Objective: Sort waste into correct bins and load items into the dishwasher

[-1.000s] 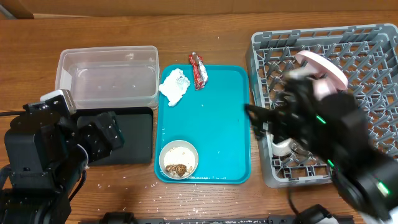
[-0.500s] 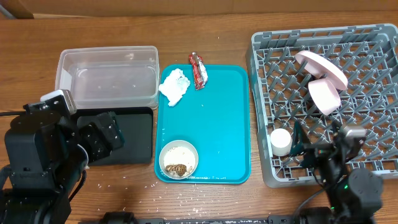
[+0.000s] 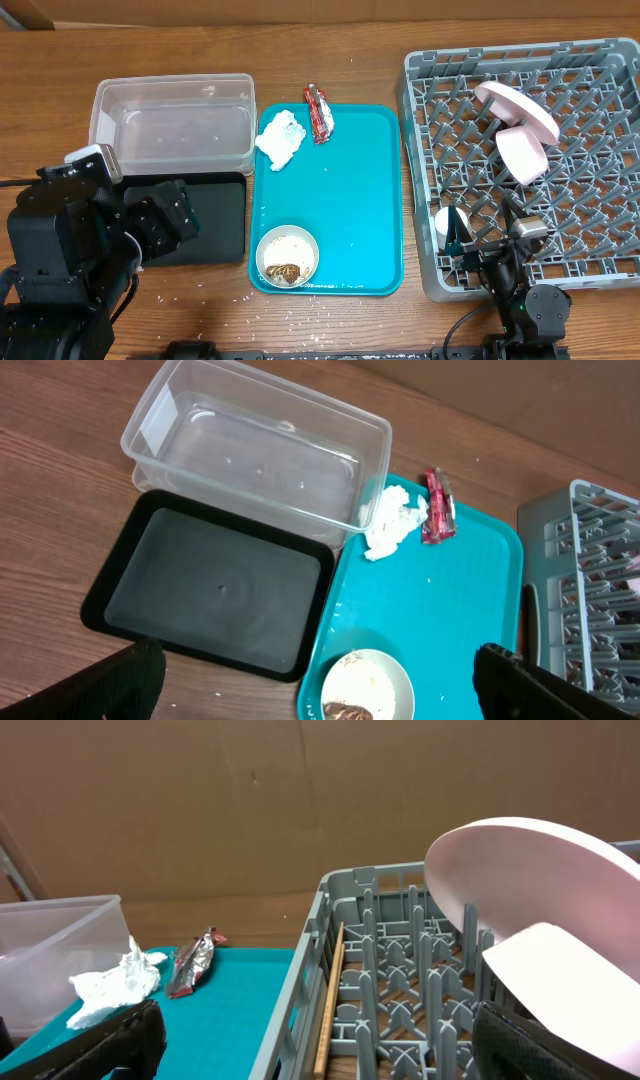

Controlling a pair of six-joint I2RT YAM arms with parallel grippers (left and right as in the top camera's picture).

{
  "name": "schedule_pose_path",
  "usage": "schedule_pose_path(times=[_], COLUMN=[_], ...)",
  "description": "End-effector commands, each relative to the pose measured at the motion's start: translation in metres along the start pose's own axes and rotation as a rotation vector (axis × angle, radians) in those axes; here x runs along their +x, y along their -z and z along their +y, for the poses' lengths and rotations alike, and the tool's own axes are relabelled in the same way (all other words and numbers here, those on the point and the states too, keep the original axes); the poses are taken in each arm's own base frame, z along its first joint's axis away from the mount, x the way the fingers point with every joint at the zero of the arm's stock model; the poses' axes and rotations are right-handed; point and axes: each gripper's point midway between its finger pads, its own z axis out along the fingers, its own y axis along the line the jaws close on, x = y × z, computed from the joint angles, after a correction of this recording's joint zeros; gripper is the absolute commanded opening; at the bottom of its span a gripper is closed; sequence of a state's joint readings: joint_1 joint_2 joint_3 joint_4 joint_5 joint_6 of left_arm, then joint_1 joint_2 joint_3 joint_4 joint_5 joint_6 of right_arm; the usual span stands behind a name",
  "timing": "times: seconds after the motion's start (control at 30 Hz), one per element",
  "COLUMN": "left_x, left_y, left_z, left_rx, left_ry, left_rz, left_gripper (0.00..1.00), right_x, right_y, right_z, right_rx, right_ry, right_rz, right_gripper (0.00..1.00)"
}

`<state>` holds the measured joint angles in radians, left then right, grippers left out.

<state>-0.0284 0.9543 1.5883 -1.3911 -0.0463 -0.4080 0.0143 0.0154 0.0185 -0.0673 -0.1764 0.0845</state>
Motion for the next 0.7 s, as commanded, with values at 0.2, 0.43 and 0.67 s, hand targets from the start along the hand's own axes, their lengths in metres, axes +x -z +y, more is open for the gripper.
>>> schedule_pose_path(times=[0.2, 0.43, 0.67], left_x=[-0.002, -0.002, 0.001], left_y=[0.0, 0.0, -0.003], left_z=[0.001, 0.001, -0.036], left_rx=[-0.011, -0.011, 0.19], left_ry=[-0.03, -0.03, 0.234], left_rz=[-0.007, -0.007, 0.058], left_gripper=[1.0, 1.0, 1.0], right_x=[0.001, 0.001, 0.001], right_y=[0.0, 0.0, 0.0], right_z=[-0.001, -0.001, -0.001], right_rx=[0.001, 0.001, 0.001], right_ry=[0.005, 0.005, 0.005], right_rz=[-0.008, -0.008, -0.008], right_gripper=[1.0, 1.0, 1.0])
